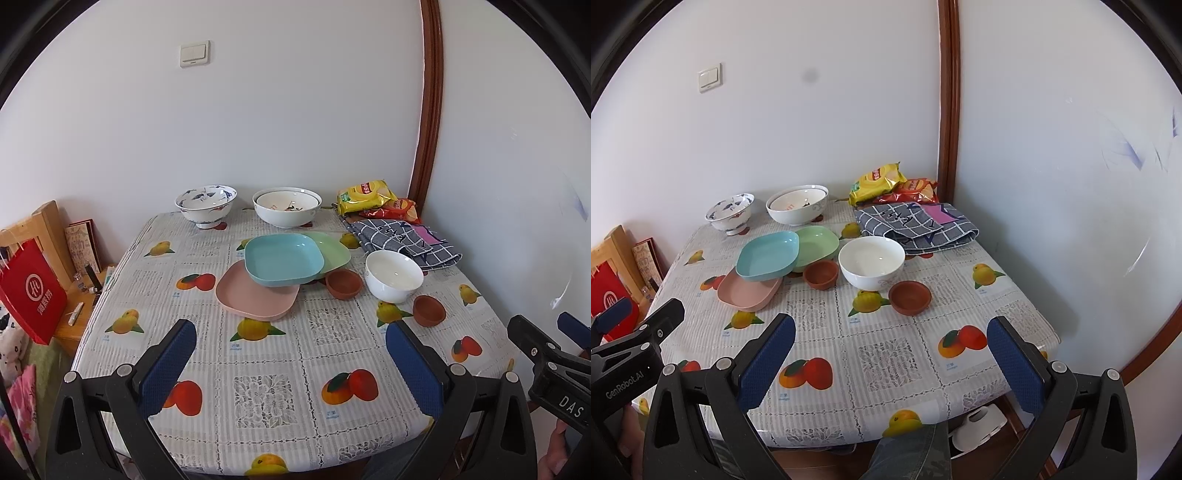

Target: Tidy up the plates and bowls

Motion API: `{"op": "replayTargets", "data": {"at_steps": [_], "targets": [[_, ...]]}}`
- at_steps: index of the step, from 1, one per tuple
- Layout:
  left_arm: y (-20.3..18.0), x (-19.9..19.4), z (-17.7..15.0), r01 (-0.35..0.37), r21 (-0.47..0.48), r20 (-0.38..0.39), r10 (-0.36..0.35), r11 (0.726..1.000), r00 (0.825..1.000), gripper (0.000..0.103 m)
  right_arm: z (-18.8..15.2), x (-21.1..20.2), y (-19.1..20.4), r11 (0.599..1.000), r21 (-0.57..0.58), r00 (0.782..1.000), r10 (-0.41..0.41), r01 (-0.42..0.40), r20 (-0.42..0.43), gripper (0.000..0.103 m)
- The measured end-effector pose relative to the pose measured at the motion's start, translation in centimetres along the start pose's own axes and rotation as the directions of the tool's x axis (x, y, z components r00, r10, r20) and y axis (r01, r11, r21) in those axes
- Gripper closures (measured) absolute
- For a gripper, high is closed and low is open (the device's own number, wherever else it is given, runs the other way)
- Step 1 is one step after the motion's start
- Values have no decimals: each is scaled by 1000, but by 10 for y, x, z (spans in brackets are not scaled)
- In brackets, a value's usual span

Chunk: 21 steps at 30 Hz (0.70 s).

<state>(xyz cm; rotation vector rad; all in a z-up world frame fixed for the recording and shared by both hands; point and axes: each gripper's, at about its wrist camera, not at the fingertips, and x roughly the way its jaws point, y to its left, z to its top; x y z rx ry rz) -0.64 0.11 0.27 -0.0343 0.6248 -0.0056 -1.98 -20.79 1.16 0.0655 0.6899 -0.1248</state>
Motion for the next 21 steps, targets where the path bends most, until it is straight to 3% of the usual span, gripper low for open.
{"op": "replayTargets", "data": {"at_steps": [21], "targets": [[1, 0, -2, -2, 1, 2, 2, 1000, 1000, 0, 1, -5, 2, 1000, 4, 1000, 8, -8, 9, 0]]}}
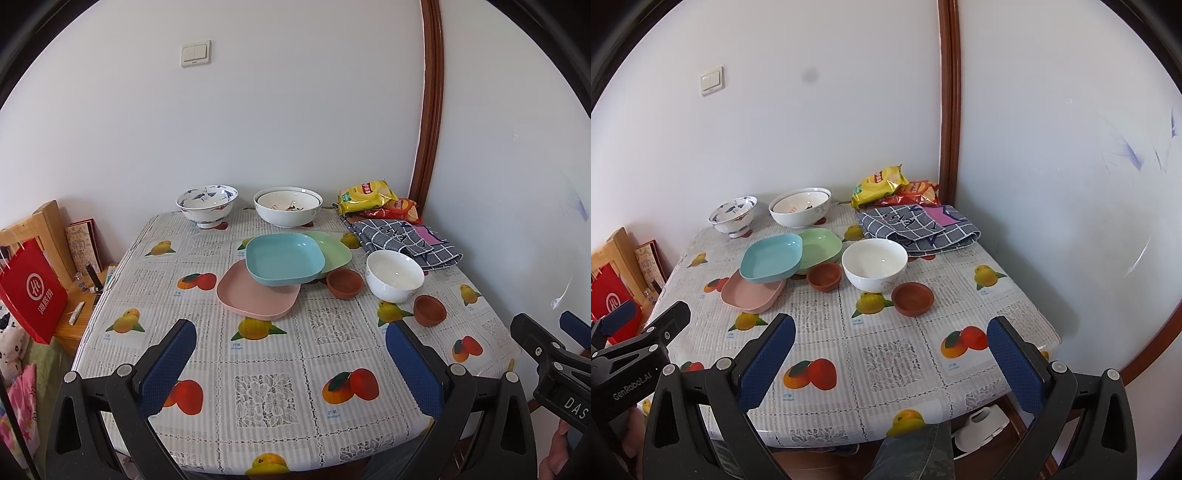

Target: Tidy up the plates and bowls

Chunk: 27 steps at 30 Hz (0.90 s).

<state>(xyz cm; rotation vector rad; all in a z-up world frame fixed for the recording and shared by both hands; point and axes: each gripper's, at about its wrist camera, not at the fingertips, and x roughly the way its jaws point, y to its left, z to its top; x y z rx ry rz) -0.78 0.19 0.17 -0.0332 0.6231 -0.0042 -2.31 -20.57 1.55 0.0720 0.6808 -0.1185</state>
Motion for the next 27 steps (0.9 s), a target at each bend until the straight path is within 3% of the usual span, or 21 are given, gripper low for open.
{"op": "replayTargets", "data": {"at_steps": [27], "targets": [[-2, -2, 3, -7, 12, 6, 7, 1000, 1000, 0, 2, -2, -4, 1000, 16, 1000, -3, 3, 11, 0]]}}
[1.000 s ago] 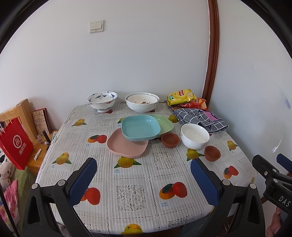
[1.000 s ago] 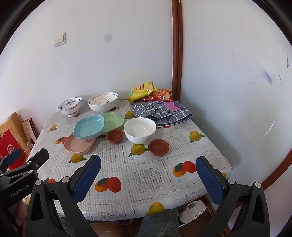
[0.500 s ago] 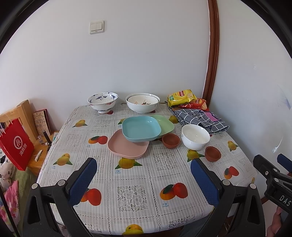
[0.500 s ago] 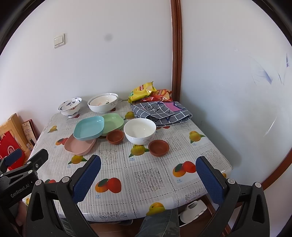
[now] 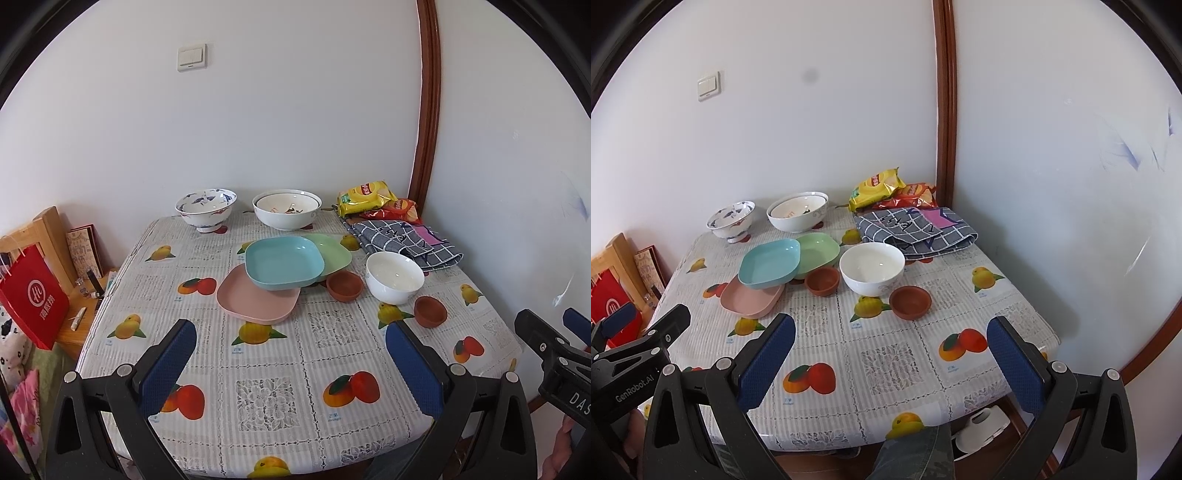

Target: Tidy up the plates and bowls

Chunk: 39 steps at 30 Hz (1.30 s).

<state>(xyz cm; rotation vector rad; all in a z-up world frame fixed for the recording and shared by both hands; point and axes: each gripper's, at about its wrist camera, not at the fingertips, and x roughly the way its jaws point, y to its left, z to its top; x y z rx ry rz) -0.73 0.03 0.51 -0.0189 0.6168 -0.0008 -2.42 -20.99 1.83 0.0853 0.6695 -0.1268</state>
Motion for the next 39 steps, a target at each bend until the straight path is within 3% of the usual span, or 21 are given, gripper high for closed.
{"op": "replayTargets", "data": {"at_steps": [26, 29, 39], "targets": [[-1, 24, 13, 10, 31, -5, -10, 999, 1000, 0, 8, 18, 9, 1000, -6, 1000, 8, -8, -18, 0], [-1, 32, 16, -18, 56, -7, 18, 998, 1000, 0, 8, 22, 10, 1000, -11, 1000, 9, -9, -20, 0], [5, 49, 23, 24, 46, -36, -22, 999, 999, 0, 11, 44, 16, 1000, -19, 999, -6, 5, -38, 0]]}}
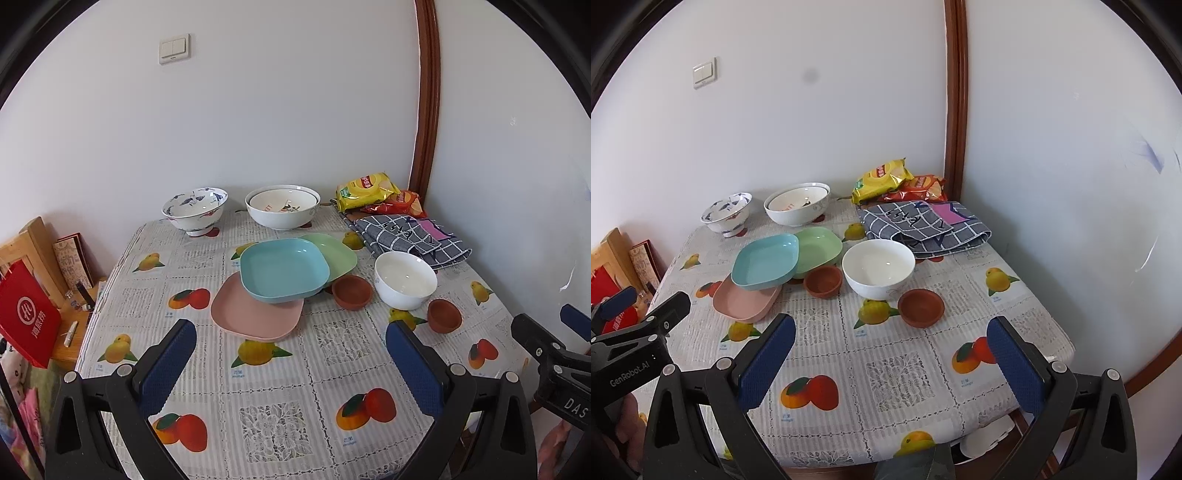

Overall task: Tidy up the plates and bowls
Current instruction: 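Move the right gripper to the blue plate rim and close on it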

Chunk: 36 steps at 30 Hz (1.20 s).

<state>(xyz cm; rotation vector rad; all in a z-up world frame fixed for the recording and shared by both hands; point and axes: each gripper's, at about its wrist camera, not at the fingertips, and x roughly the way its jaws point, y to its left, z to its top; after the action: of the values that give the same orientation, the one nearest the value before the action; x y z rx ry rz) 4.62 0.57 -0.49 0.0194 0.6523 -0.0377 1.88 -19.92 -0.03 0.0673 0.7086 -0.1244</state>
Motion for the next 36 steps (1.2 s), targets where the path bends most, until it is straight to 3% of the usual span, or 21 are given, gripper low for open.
{"op": "replayTargets", "data": {"at_steps": [14, 29, 36], "targets": [[12, 39, 31, -20, -43, -30, 19, 999, 999, 0, 24, 36, 7, 1000, -6, 1000, 25, -24, 5, 0], [27, 95, 74, -37, -62, -70, 33, 997, 997, 0, 69, 92, 46, 995, -59, 996, 84, -85, -29, 0], [53, 134, 79, -74, -107, -121, 61, 992, 991, 1, 81, 124, 58, 988, -70, 990, 131, -134, -54, 7]]}}
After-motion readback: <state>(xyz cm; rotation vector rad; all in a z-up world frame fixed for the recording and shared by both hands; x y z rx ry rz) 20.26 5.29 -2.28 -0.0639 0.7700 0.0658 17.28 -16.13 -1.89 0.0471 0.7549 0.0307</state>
